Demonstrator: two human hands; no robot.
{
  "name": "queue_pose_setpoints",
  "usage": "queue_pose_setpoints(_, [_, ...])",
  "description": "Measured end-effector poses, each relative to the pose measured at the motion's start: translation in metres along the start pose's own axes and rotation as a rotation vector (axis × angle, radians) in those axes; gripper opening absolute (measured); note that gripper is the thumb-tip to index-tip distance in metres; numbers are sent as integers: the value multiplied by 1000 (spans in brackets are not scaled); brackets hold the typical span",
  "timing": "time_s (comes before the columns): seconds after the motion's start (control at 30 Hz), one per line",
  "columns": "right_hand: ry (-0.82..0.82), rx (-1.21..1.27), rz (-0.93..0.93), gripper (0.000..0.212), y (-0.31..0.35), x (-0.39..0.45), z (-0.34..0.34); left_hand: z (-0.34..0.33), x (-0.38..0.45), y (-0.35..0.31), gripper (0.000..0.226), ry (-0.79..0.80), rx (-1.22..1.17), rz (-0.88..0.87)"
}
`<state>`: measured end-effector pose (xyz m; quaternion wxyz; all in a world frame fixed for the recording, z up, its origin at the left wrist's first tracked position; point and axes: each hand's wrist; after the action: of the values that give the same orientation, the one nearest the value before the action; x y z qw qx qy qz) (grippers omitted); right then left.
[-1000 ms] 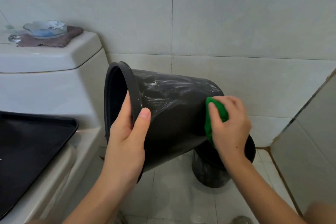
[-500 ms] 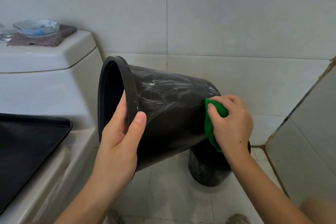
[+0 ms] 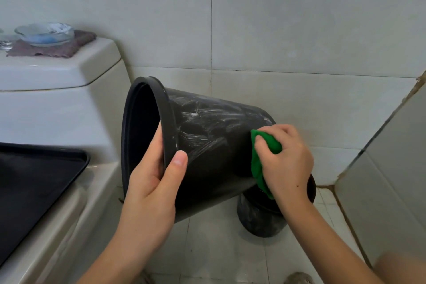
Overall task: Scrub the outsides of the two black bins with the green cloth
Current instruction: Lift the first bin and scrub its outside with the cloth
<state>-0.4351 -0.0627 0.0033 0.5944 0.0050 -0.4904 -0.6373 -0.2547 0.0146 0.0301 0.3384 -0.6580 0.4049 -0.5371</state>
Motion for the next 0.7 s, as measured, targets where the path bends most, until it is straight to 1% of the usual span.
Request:
queue_pose_setpoints(0.07, [-32, 57, 133, 22, 20, -14, -1, -1, 3, 1, 56, -3, 17, -12])
queue_pose_setpoints(0.17, [-91, 91, 407, 15, 44, -32, 6, -3, 6, 1, 58, -1, 3, -10])
queue_pose_setpoints(0.2, [-107, 92, 468, 14, 44, -32, 8, -3, 6, 2, 58, -12, -13, -2])
queue_pose_setpoints(0.23, [-116, 87, 477, 14, 41, -29, 9, -3, 6, 2, 56, -25, -30, 5])
queue_pose_setpoints(0.27, [-117, 90, 420, 17, 37, -24, 8, -3, 6, 1, 53, -32, -36, 7])
queue_pose_setpoints(0.37, [-91, 131, 97, 22, 30, -7, 4, -9, 4, 2, 52, -29, 14, -13])
queue_pose_setpoints(0.4, [-96, 124, 54, 22, 32, -7, 1, -10, 3, 2, 53, -31, 26, -15])
queue_pose_setpoints(0.43, [-116, 105, 67, 22, 37, -12, -1, -11, 4, 2, 54, -34, 34, -17])
queue_pose_setpoints(0.47, [-146, 81, 123, 21, 43, -21, -4, -11, 4, 3, 54, -39, 44, -23])
queue_pose_setpoints(0.53, [-186, 76, 297, 21, 57, -44, -7, -10, 6, 4, 55, -56, 41, -18])
queue_pose_setpoints(0.6, [-178, 119, 486, 23, 65, -59, -4, -7, 7, 5, 55, -84, -5, 20])
queue_pose_setpoints(0.63, [-171, 130, 545, 23, 64, -58, -3, -6, 8, 4, 54, -88, -13, 32])
queue_pose_setpoints(0.67, [-169, 132, 554, 24, 61, -52, -2, -6, 8, 3, 54, -80, 4, 31])
queue_pose_setpoints(0.7, [-170, 129, 498, 24, 58, -43, -2, -8, 7, 2, 54, -68, 33, 20])
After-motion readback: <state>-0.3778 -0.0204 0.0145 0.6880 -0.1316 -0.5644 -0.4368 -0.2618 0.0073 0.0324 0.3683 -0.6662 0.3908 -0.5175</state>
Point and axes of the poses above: each hand's wrist, its own x-axis towards the middle knuckle, its own z-axis out of the back of the hand, y = z × x, and after that the axes turned 9 degrees about -x, right-handed
